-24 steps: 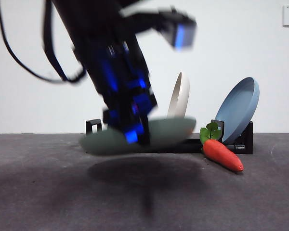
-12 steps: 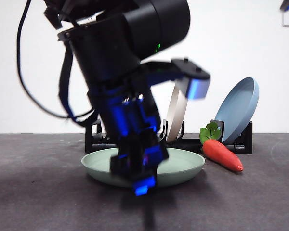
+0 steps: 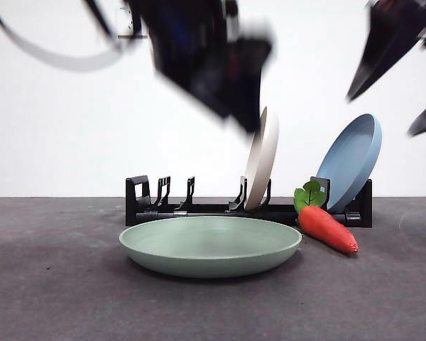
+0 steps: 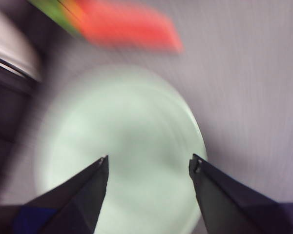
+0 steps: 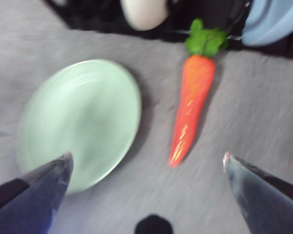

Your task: Take the green plate from the plate rack,put the plate on the table,take the carrot from the table,put the carrot in the plate

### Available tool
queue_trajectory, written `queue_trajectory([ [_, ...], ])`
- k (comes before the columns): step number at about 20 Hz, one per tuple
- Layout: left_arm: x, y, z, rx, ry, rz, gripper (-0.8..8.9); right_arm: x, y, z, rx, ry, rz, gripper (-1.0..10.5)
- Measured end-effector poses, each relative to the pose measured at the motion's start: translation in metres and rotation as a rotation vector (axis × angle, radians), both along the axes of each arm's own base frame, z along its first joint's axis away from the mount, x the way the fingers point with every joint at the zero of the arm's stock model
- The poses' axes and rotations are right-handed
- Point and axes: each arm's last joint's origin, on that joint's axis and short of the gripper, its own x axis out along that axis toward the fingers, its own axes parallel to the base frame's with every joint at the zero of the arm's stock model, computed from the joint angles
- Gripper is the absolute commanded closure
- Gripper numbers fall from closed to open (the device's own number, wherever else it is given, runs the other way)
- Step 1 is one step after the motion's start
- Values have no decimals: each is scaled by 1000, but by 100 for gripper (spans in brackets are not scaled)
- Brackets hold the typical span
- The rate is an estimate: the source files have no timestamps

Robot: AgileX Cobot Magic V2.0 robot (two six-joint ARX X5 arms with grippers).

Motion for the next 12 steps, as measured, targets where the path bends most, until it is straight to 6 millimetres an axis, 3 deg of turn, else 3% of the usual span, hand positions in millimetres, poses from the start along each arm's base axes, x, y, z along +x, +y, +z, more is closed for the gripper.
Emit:
queue_trajectory([
  [2, -11, 17, 43, -132, -30, 35, 529, 19, 15, -19, -62, 12, -7, 289],
  [6, -35, 56, 101, -335, -95, 67, 530, 51, 42, -58, -168, -11, -35, 290],
  [9, -52, 83, 119, -390, -115, 73, 530, 68, 55, -80, -189, -42, -70, 295],
  [12, -61, 97, 123, -399, -102, 88, 530, 79, 63, -98, -210, -69, -98, 357],
])
